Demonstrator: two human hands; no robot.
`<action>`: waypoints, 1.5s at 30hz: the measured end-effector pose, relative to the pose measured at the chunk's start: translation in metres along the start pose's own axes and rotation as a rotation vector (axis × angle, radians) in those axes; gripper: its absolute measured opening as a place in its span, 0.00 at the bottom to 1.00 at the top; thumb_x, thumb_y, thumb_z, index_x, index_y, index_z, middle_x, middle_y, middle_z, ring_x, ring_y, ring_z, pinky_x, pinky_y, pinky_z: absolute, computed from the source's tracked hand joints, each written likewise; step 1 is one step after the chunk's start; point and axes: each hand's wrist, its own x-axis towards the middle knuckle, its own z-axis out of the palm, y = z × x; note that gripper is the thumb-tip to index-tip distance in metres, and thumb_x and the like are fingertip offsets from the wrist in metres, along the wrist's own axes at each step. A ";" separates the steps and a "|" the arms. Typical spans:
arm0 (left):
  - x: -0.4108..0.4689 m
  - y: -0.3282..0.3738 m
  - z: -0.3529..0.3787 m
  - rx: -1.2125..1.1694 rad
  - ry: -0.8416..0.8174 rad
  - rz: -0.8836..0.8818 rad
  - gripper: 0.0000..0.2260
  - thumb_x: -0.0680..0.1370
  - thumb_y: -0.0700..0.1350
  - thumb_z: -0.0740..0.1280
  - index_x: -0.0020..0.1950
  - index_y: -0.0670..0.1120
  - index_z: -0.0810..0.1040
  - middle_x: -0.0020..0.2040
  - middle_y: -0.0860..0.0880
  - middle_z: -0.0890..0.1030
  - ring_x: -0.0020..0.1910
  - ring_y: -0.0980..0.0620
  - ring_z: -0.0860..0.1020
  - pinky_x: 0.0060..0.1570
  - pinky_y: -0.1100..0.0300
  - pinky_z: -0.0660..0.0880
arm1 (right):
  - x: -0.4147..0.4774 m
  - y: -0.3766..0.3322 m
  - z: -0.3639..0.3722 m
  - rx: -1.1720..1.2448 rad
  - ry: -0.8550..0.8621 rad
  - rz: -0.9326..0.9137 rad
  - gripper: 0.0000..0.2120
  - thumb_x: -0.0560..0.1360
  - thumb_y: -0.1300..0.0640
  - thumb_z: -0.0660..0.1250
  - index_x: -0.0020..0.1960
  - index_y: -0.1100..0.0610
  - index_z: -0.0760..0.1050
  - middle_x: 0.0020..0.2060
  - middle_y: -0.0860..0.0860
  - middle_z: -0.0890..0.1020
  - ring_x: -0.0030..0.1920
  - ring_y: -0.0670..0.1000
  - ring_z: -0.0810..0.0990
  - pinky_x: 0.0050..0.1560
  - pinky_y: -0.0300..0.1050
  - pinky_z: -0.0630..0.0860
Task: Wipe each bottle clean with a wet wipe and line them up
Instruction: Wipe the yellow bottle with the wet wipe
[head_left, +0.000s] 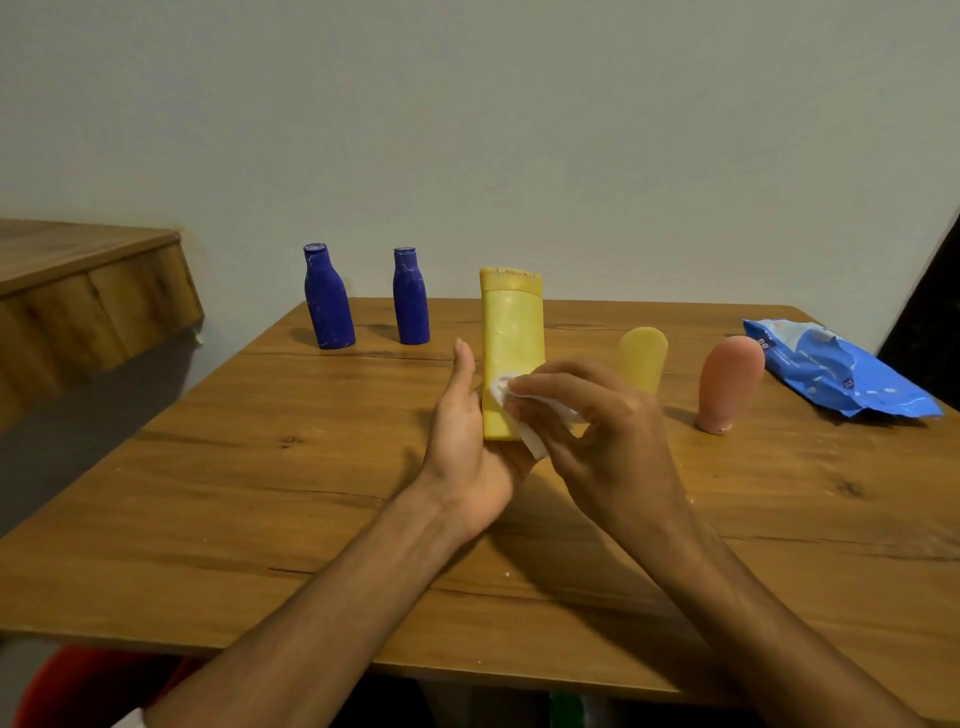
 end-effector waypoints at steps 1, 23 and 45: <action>0.000 0.000 0.000 -0.005 0.005 -0.003 0.31 0.78 0.67 0.55 0.64 0.41 0.76 0.46 0.43 0.84 0.44 0.48 0.83 0.48 0.54 0.79 | 0.000 0.000 0.000 0.008 -0.027 -0.005 0.13 0.73 0.53 0.67 0.53 0.58 0.82 0.48 0.53 0.82 0.49 0.50 0.80 0.44 0.50 0.81; 0.004 -0.001 -0.007 -0.017 0.010 -0.095 0.32 0.78 0.67 0.56 0.67 0.42 0.73 0.51 0.41 0.83 0.48 0.46 0.83 0.48 0.53 0.80 | -0.004 0.003 0.003 -0.083 -0.137 -0.027 0.13 0.71 0.49 0.67 0.51 0.52 0.83 0.42 0.49 0.79 0.43 0.49 0.74 0.40 0.45 0.67; 0.016 -0.006 -0.012 -0.054 0.115 -0.030 0.27 0.78 0.61 0.61 0.69 0.44 0.71 0.60 0.38 0.81 0.58 0.41 0.81 0.53 0.47 0.79 | -0.005 0.017 0.003 -0.148 0.066 0.071 0.09 0.71 0.58 0.74 0.51 0.57 0.83 0.41 0.50 0.79 0.41 0.50 0.76 0.43 0.39 0.61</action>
